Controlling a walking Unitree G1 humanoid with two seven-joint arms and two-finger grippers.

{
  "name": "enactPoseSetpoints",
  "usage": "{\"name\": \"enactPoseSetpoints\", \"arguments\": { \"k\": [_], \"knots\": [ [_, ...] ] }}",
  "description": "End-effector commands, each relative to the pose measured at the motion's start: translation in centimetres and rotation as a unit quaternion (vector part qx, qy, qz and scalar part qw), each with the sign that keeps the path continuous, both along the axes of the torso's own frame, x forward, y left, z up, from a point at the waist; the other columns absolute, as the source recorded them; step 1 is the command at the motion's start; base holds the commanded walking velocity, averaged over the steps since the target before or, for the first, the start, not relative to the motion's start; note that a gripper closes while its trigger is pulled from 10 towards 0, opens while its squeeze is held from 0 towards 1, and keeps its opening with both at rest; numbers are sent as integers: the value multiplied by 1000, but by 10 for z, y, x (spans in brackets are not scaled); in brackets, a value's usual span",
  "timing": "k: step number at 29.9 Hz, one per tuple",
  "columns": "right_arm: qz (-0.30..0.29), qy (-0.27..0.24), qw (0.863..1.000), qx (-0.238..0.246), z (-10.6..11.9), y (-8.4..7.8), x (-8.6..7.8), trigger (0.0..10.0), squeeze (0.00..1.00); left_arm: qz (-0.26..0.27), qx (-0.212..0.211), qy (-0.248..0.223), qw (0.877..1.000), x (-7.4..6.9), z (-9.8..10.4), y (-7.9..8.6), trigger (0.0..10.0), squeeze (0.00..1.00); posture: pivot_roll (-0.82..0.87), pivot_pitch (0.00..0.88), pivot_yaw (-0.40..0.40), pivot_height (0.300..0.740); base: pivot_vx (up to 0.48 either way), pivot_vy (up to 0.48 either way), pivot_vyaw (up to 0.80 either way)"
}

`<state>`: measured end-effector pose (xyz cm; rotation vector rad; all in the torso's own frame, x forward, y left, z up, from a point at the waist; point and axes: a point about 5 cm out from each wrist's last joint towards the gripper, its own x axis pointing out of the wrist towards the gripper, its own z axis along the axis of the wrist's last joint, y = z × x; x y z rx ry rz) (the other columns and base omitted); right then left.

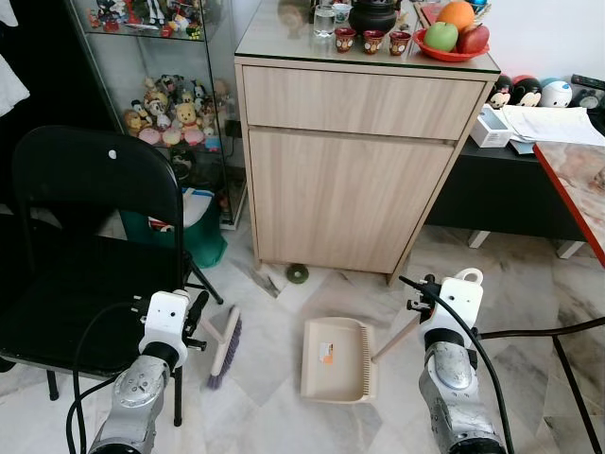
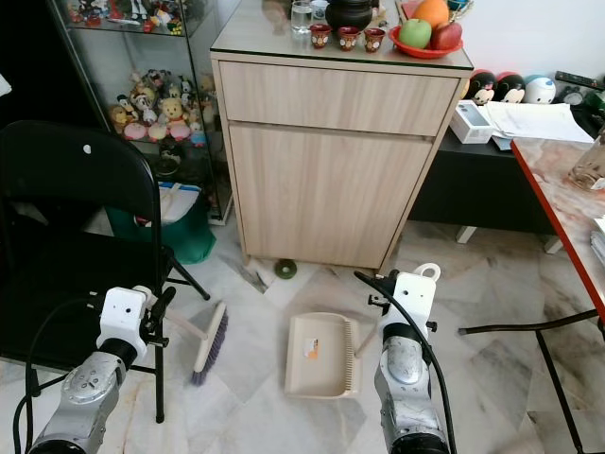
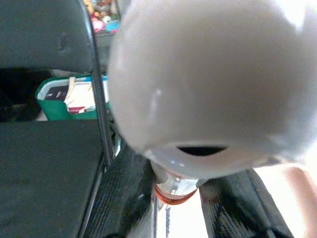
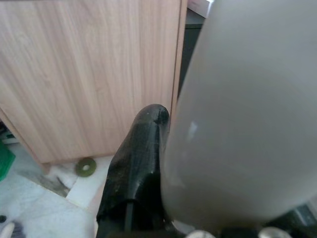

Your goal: Sweep floor

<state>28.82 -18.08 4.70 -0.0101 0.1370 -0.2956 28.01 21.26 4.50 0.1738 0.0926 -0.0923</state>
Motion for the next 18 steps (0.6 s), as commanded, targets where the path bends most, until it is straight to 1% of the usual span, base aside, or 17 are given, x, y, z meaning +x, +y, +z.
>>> {"name": "enactPoseSetpoints", "arguments": {
  "k": [1,3,6,18],
  "knots": [
    [-11,-5,1000,4,2,-3,1,10000,0,8,-5,-11,1000,4,6,1,10000,0,-49,71,-40,740,0,0,0],
    [-12,-6,1000,7,1,-3,0,10000,0,12,-22,-16,1000,5,9,2,10000,0,-44,67,-34,740,0,0,0],
    [-11,-6,1000,10,0,-2,0,10000,0,13,-30,-19,999,5,9,2,10000,0,-41,60,-37,740,0,0,0],
    [-6,-8,1000,14,0,-1,1,10000,0,6,-38,-14,999,3,7,-1,10000,0,-36,24,-37,740,0,0,0]
  ]
}}
